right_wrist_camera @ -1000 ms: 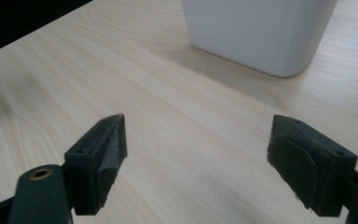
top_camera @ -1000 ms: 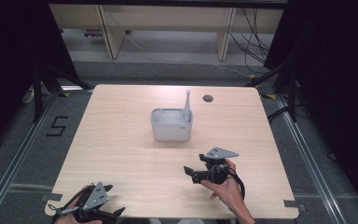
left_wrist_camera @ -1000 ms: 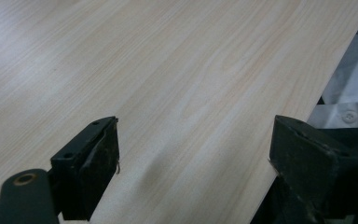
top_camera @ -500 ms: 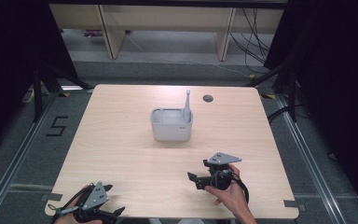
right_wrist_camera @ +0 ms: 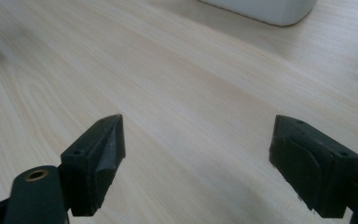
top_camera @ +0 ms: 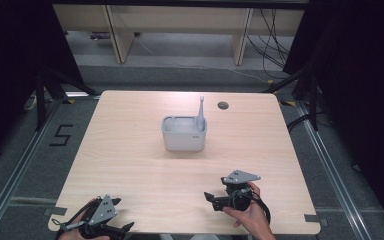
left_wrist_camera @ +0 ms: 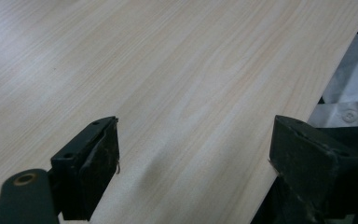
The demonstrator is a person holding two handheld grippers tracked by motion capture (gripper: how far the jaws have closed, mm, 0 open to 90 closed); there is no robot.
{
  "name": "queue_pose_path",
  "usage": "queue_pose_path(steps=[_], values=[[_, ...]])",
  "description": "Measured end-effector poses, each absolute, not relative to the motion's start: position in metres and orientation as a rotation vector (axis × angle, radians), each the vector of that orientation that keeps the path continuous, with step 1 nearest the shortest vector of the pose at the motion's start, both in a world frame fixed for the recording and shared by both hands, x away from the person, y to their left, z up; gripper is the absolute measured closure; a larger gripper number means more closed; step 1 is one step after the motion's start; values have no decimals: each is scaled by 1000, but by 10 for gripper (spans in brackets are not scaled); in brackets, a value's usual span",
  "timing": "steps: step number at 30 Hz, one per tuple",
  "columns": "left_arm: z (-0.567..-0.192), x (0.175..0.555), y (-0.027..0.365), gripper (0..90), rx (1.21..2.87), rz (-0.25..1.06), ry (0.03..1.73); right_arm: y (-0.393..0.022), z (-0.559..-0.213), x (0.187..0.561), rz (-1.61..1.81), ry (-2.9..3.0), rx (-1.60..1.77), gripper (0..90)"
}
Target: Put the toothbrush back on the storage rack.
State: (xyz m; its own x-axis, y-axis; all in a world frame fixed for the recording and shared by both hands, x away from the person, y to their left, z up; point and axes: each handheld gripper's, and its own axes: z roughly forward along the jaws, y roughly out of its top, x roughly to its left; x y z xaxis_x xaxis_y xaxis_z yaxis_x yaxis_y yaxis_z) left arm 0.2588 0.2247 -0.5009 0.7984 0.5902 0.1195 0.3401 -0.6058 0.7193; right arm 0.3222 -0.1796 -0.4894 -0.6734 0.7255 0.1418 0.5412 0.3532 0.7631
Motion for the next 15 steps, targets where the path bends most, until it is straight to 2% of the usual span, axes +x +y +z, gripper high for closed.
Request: queue_pose_path(steps=[15], values=[[-501,258,225,157,2273,458,682,-182,-494,307,1139,2454,1107,173]])
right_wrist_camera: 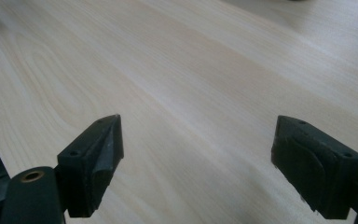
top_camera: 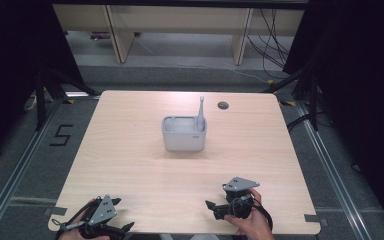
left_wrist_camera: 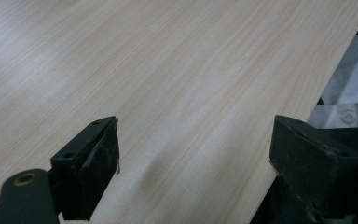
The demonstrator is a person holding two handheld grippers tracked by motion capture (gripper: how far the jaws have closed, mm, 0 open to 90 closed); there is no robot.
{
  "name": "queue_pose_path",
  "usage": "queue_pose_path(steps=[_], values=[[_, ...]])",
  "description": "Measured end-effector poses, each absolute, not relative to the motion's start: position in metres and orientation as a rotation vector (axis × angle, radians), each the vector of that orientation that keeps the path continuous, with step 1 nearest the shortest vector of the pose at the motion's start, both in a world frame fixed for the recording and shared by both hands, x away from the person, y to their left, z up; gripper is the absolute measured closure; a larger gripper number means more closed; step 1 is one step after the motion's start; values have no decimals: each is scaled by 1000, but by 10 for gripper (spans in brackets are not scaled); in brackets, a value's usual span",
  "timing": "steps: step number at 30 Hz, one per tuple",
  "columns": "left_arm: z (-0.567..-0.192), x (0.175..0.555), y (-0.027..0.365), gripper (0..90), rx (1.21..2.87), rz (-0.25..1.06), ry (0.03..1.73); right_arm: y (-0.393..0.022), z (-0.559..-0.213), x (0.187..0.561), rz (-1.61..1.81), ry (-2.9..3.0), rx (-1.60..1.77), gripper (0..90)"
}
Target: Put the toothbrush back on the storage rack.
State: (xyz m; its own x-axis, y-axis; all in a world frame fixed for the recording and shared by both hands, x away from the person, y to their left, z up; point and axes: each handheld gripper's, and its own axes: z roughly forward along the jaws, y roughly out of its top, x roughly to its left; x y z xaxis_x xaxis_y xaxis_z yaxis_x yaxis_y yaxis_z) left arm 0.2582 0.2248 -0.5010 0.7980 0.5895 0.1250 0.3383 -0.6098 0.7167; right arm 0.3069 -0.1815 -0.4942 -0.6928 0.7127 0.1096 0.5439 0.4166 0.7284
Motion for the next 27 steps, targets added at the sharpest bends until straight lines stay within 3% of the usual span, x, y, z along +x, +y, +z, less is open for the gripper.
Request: queue_pose_path(steps=[27], values=[[-501,257,224,157,2262,455,699,-197,-497,286,1092,2442,1151,168]])
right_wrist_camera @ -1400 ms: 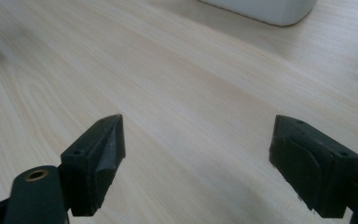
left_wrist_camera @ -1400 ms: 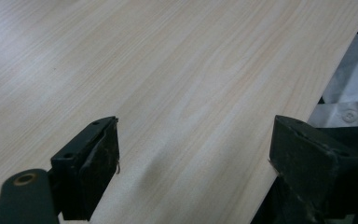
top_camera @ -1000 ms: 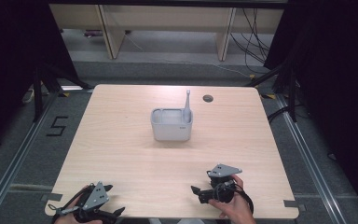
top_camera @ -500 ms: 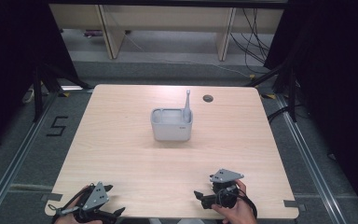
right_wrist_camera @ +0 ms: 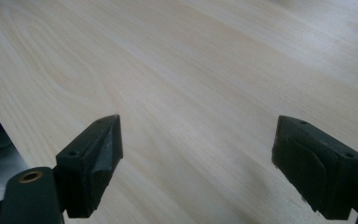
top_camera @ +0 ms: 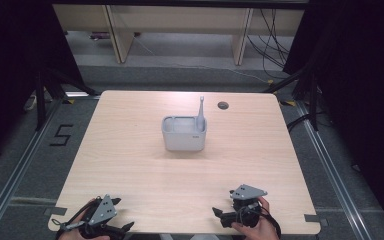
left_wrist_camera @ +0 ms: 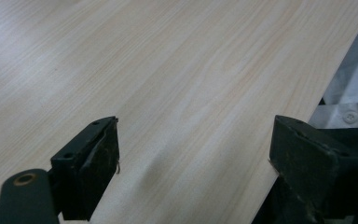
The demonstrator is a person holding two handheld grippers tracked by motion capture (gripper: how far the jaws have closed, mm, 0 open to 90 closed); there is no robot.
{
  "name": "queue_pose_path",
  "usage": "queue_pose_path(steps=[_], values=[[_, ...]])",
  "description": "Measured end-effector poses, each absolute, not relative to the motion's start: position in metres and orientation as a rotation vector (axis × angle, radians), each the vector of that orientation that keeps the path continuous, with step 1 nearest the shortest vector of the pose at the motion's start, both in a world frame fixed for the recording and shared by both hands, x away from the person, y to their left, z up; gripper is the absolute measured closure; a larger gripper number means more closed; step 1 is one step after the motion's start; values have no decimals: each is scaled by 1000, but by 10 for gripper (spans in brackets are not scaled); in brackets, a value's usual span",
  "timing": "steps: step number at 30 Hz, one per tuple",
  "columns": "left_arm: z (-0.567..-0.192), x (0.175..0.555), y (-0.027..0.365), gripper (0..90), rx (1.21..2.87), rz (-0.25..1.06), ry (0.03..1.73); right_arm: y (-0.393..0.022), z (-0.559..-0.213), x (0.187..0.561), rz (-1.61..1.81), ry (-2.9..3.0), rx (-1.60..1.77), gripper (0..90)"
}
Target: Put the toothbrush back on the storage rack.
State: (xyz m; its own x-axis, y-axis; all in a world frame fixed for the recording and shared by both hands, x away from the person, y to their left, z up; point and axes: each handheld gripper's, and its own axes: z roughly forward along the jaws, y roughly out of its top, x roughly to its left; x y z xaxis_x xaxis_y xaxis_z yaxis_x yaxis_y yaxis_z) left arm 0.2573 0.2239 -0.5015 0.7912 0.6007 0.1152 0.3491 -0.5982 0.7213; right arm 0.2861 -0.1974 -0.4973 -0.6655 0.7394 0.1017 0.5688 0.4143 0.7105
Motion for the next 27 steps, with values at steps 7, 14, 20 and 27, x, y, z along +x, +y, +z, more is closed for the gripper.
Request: queue_pose_path(steps=[7,14,20,27], values=[[-502,257,224,157,2262,456,696,-202,-499,286,1086,2439,1110,168],[-502,258,224,157,2266,450,694,-203,-500,285,1086,2441,1105,169],[-502,258,224,157,2267,452,692,-205,-500,285,1082,2434,1086,168],[-501,258,224,157,2271,458,691,-204,-500,284,1077,2447,1127,168]])
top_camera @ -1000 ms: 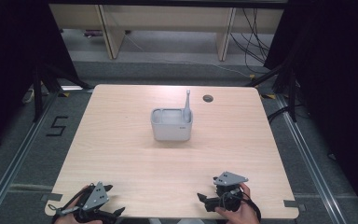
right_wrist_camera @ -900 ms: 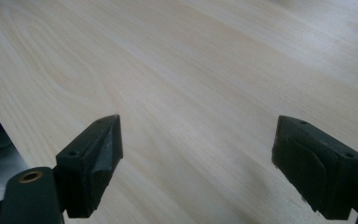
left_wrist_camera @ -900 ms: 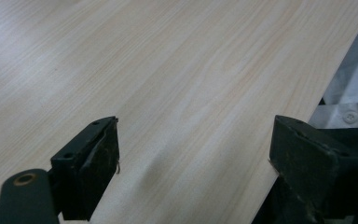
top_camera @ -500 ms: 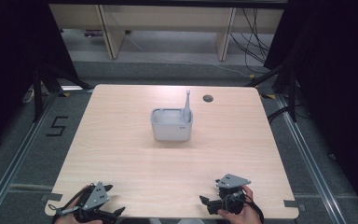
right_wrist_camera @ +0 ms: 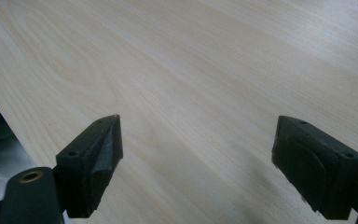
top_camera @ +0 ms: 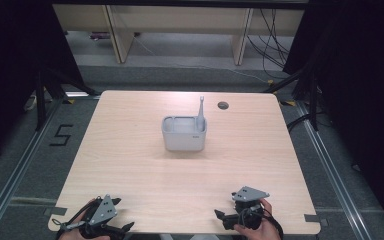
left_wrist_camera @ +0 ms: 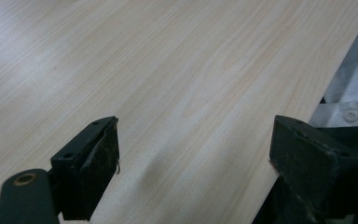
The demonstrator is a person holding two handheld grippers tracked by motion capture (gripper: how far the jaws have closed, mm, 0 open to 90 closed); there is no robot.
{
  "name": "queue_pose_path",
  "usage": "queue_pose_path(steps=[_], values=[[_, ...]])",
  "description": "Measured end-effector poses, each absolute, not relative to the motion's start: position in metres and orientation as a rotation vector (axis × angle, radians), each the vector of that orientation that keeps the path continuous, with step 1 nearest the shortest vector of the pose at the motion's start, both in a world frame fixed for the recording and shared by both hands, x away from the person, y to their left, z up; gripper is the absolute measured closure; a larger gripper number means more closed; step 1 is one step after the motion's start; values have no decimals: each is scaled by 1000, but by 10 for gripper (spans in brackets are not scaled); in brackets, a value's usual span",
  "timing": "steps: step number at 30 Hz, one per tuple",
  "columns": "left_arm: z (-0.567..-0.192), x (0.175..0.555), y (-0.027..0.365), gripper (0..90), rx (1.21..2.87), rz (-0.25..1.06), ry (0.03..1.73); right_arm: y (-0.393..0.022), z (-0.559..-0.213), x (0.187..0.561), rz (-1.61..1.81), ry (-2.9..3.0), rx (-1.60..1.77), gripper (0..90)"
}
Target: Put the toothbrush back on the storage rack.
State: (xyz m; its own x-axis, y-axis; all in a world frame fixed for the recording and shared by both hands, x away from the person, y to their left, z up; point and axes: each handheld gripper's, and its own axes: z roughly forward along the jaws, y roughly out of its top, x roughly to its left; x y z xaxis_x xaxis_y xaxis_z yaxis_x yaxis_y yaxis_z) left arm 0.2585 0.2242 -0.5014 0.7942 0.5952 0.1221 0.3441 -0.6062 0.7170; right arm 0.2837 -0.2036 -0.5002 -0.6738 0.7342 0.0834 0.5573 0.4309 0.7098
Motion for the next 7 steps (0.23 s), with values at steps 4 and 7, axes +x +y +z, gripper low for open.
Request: queue_pose_path(steps=[4,7], values=[[-501,258,224,157,2277,453,693,-204,-501,285,1077,2440,1104,168],[-501,258,224,157,2264,455,693,-204,-500,284,1077,2440,1123,169]])
